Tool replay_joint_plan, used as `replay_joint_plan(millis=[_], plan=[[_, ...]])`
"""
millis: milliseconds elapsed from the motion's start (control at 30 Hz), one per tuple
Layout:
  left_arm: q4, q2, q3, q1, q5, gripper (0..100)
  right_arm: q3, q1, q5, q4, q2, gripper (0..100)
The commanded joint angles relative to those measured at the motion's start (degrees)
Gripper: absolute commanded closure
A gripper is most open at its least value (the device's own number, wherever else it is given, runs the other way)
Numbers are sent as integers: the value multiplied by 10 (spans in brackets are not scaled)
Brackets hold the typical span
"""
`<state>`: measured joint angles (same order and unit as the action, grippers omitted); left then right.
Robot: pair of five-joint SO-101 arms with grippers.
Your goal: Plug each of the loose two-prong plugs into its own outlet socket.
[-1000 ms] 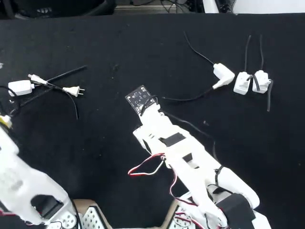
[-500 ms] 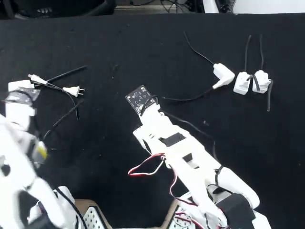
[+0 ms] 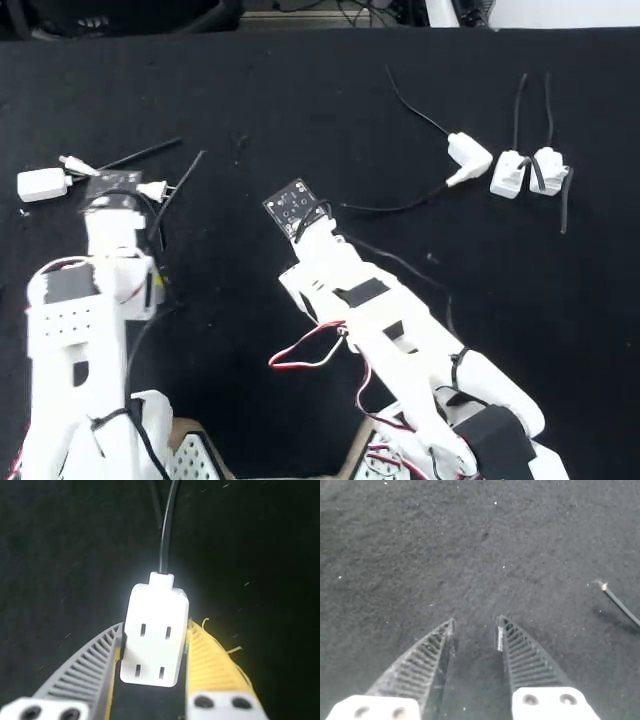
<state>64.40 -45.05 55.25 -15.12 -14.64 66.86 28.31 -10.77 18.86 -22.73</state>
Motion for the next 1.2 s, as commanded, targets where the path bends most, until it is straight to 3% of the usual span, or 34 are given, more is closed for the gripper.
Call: replay_joint_plan(millis=[0,333,533,633,967,1167], plan=[[-49,41,-1,48,44,970,-23,5,-1,35,-22,868],[-159,184,-14,131,130,964,-29,5,-3,43,-22,868],[-146,201,-19,134,134,748,-26,6,-4,29,-21,868],[-146,200,-24,131,130,742,-25,6,-4,26,-19,868],[72,203,-186,33,12,772,-25,6,-4,25,-18,868],[0,206,-127,-55,-60,770,-25,6,-4,25,-18,868]])
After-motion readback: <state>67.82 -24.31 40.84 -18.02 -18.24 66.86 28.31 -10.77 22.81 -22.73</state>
